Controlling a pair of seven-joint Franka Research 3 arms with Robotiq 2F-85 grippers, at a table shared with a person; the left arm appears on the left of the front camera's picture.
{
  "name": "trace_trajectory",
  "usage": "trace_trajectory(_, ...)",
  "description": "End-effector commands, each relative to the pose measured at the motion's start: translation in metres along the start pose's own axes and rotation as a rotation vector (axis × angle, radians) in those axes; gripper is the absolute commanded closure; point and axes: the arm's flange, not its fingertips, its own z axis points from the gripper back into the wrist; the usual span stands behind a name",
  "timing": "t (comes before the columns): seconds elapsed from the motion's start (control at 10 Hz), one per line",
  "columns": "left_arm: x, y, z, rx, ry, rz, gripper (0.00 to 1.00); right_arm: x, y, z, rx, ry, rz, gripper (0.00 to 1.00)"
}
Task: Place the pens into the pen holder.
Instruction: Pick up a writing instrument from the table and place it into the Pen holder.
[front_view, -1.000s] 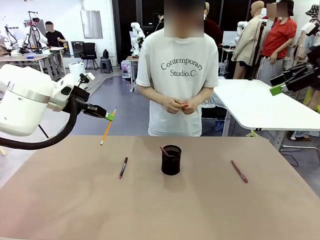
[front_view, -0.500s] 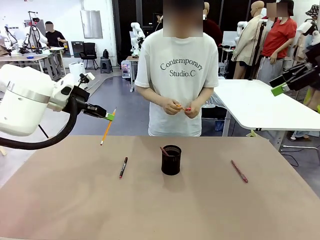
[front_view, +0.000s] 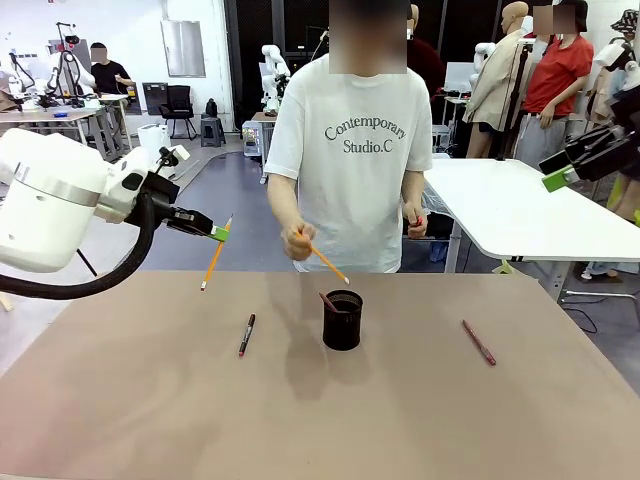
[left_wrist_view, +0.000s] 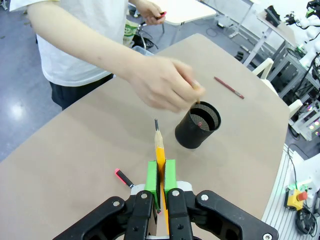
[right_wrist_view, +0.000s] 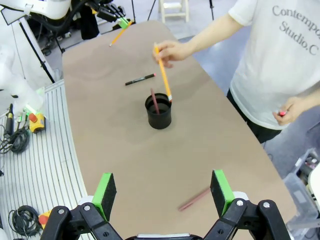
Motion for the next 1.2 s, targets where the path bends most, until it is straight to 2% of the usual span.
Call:
trace_trajectory(0.0, 0.002, 0.000, 0.000, 0.005, -0.002, 0.007, 1.00, -0.001, 0.001, 0.000, -0.013, -0.009, -0.004, 0.00)
trace_trajectory(0.2, 0.002, 0.000, 0.000, 0.005, -0.002, 0.007, 1.00, 0.000, 0.000, 0.000, 0.000, 0.000, 0.000, 0.00)
trace_trajectory(0.9, 0.002, 0.000, 0.000, 0.005, -0.002, 0.007, 1.00, -0.002, -0.003, 0.011, -0.134, -0.031, -0.048, 0.00)
trace_trajectory(1.1, 0.002, 0.000, 0.000, 0.005, -0.002, 0.007, 1.00, -0.003, -0.003, 0.012, -0.114, -0.039, -0.037, 0.00)
